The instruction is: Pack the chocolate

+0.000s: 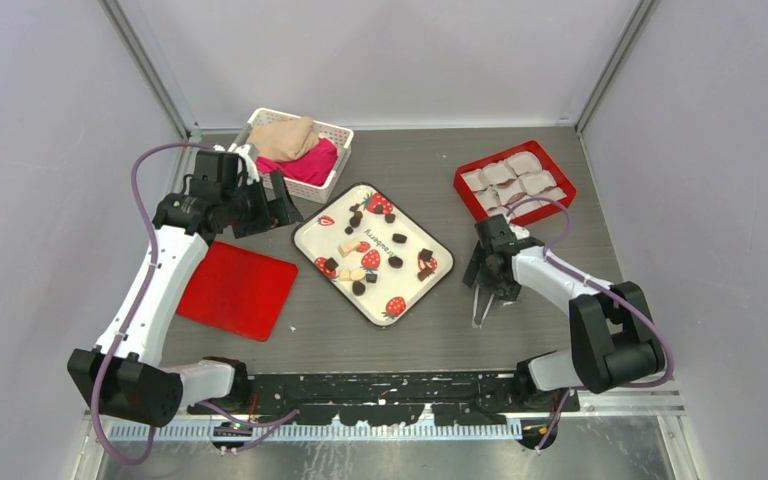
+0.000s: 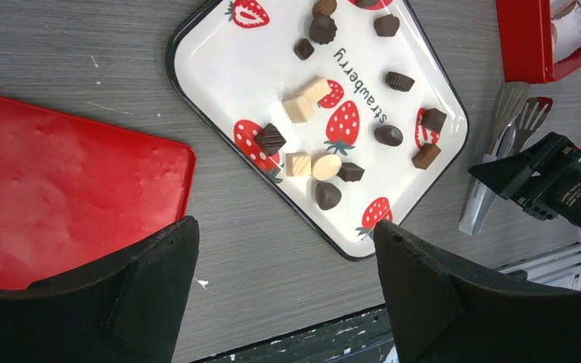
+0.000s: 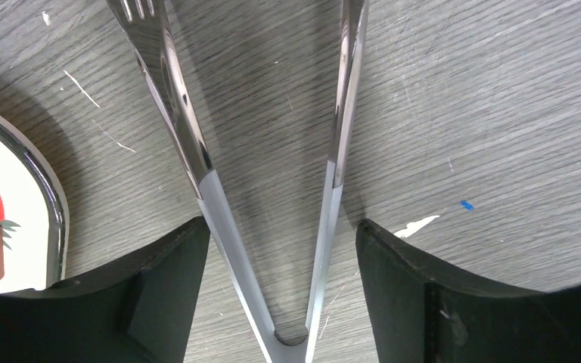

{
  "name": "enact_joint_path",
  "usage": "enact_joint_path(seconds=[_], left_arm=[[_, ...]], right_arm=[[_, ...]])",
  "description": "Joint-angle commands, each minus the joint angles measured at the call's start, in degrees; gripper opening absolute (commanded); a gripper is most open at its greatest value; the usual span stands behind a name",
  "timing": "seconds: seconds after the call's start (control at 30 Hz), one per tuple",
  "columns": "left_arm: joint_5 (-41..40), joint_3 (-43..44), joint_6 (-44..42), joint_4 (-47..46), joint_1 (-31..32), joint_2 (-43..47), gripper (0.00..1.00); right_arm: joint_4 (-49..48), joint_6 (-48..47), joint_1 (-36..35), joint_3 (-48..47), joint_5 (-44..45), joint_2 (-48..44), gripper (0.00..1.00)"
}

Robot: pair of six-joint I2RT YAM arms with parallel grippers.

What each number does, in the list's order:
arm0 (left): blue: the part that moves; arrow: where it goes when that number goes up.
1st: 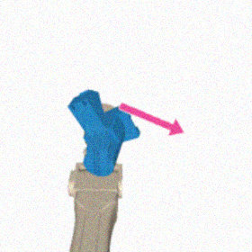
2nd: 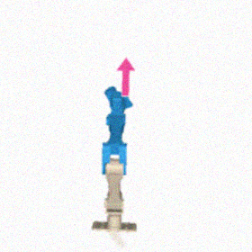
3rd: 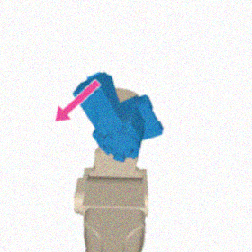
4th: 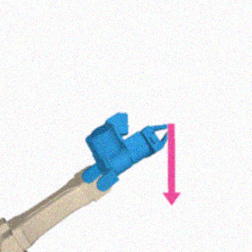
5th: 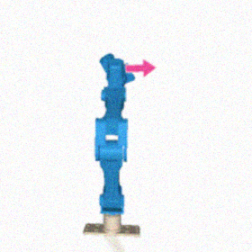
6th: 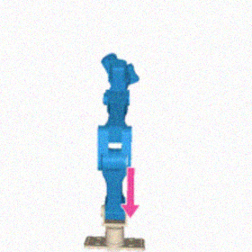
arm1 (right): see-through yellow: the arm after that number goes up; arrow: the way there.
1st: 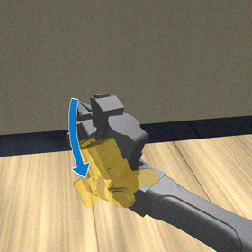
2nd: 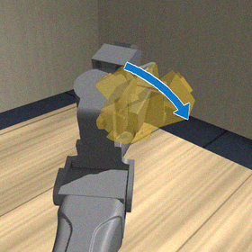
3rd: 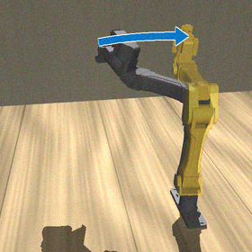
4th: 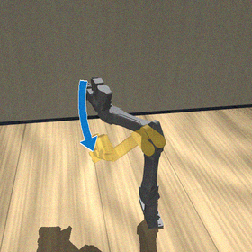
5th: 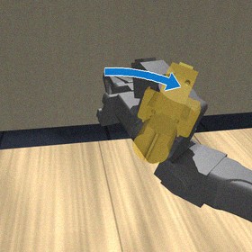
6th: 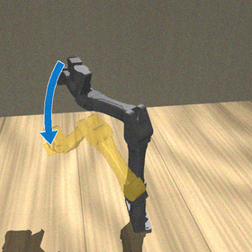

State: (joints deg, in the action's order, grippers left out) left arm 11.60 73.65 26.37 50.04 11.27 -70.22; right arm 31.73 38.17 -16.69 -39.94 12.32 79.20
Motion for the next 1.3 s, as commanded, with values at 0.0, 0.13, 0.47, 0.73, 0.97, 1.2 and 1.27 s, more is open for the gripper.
enact_joint_path(seconds=[0.0, 0.13, 0.47, 0.73, 0.97, 1.2, 1.27], left_arm=[[-0.1, 0.1, -1.0, -1.5, 0.2, 1.1, 0.86], [-0.2, 0.2, -1.1, -1.5, 0.2, 1.2, 0.86], [-0.5, 0.0, -1.2, -1.3, 0.2, 1.6, 0.86], [-0.2, -0.3, -1.3, -1.3, 0.2, 1.9, 0.86], [0.6, -1.6, -1.6, -1.3, 0.2, 3.7, 0.86], [2.0, -1.8, -1.3, -1.6, 0.2, 2.7, 0.86], [2.0, -1.2, -1.4, -1.3, 0.2, 2.2, 0.86]], right_arm=[[1.2, -3.6, 0.2, -3.9, 0.5, 1.6, 0.8], [0.9, -4.3, 0.2, -4.6, -0.3, 3.7, 0.82], [-0.1, -4.5, 0.2, -4.8, -1.1, 5.3, 0.62], [0.3, -4.8, 0.2, -5.2, -1.1, 6.0, 0.61], [1.7, -5.9, 0.2, -6.2, -1.7, 5.8, 0.39], [3.4, -4.7, 0.2, -6.1, -2.9, 3.6, 0.11], [6.0, -4.3, -0.2, -7.2, -3.0, 1.6, 0.09]])
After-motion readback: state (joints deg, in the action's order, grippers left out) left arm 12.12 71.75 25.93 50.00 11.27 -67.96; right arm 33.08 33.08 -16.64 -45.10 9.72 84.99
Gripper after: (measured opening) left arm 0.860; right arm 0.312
